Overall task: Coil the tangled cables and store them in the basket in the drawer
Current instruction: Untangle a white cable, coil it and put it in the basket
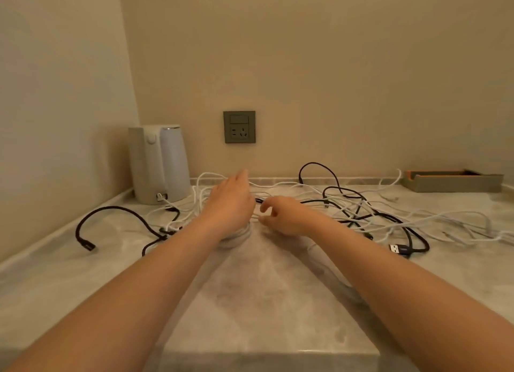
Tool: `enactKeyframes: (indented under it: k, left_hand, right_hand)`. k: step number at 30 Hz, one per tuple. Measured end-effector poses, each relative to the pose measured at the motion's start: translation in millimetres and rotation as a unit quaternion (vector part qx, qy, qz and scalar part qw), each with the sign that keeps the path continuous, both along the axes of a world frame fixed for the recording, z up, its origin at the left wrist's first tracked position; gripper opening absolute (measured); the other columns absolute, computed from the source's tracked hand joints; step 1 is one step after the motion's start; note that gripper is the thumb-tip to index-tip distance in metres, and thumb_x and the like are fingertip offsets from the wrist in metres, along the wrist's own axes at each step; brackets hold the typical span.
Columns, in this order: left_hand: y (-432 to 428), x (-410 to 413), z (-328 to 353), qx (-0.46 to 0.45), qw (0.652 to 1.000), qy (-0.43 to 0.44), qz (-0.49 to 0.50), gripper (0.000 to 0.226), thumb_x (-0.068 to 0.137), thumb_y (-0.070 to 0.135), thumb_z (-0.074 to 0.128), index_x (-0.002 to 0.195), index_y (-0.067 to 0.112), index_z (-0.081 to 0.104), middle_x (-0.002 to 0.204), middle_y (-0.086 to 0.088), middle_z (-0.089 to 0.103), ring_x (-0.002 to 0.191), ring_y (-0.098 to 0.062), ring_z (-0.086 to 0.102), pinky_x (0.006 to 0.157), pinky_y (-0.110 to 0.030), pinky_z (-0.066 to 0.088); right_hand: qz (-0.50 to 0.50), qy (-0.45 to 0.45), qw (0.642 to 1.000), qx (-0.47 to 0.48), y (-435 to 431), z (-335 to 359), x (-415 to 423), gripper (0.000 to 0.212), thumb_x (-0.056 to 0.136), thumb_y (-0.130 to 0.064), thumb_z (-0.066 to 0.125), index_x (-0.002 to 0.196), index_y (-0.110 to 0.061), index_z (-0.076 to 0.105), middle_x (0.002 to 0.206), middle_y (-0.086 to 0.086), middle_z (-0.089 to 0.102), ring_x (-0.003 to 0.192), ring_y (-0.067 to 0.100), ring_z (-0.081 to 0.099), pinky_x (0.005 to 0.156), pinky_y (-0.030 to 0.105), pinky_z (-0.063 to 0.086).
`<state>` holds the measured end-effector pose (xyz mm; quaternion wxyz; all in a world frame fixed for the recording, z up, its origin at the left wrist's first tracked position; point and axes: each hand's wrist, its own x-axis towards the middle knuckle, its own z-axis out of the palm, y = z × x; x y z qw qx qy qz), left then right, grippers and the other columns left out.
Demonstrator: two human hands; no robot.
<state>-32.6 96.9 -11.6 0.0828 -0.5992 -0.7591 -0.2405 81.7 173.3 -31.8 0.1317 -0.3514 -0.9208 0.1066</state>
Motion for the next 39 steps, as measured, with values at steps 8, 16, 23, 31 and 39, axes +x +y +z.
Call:
enactKeyframes:
  k: [8, 16, 23, 31, 39]
  left_hand:
    - [24.1, -4.9, -2.1, 0.02, 0.986, 0.147, 0.082, 0.041, 0.096, 0.043, 0.044, 0.124, 0.012, 0.047, 0.114, -0.008, 0.063, 0.106, -0.028, 0.058, 0.079, -0.035, 0.038]
    - [52.8, -5.4, 26.6, 0.061, 0.991, -0.121, 0.005, 0.027, 0.096, 0.033, 0.05, 0.083, 0.012, 0.062, 0.072, -0.003, 0.065, 0.068, -0.019, 0.065, 0.064, -0.03, 0.051]
    - [72.8, 11.3, 12.1, 0.127, 0.9, -0.381, -0.172, 0.045, 0.102, 0.02, 0.04, 0.058, 0.011, 0.048, 0.037, 0.01, 0.033, 0.03, -0.006, 0.029, 0.042, -0.022, 0.026]
    - [52.2, 5.0, 6.7, -0.005, 0.851, -0.46, -0.254, 0.049, 0.103, 0.034, 0.032, 0.063, 0.009, 0.043, 0.038, 0.01, 0.025, 0.032, -0.004, 0.02, 0.038, -0.012, 0.015]
    - [40.0, -14.3, -9.0, 0.004, 0.921, -0.31, -0.236, 0.036, 0.09, 0.036, 0.061, 0.062, 0.015, 0.052, 0.049, 0.006, 0.051, 0.048, -0.009, 0.05, 0.057, -0.021, 0.041]
  right_hand:
    - [-0.038, 0.252, 0.967, 0.004, 46.8, 13.0, 15.8, 0.027, 0.097, -0.011, 0.042, 0.073, -0.01, 0.055, 0.058, -0.001, 0.043, 0.055, 0.013, 0.039, 0.056, 0.031, 0.029]
    - [-0.227, 0.465, 0.855, -0.035, 78.4, 16.6, 51.5, 0.03, 0.101, -0.014, 0.032, 0.104, -0.008, 0.061, 0.082, 0.004, 0.056, 0.067, 0.015, 0.046, 0.063, 0.031, 0.034]
    - [-0.234, 0.177, 0.943, 0.155, 71.0, 6.3, 46.1, 0.029, 0.1, -0.024, 0.032, 0.121, -0.011, 0.048, 0.123, 0.014, 0.047, 0.115, 0.031, 0.042, 0.09, 0.038, 0.035]
    - [0.046, 0.2, 0.959, 0.196, 49.5, 14.2, 22.0, 0.058, 0.091, -0.052, 0.015, 0.118, -0.022, 0.057, 0.141, -0.002, 0.044, 0.139, 0.015, 0.026, 0.108, 0.036, 0.024]
    - [-0.08, 0.38, 0.896, 0.215, 42.4, 22.9, 43.0, 0.03, 0.098, -0.028, 0.045, 0.072, -0.016, 0.045, 0.052, -0.01, 0.04, 0.046, 0.006, 0.035, 0.046, 0.023, 0.024]
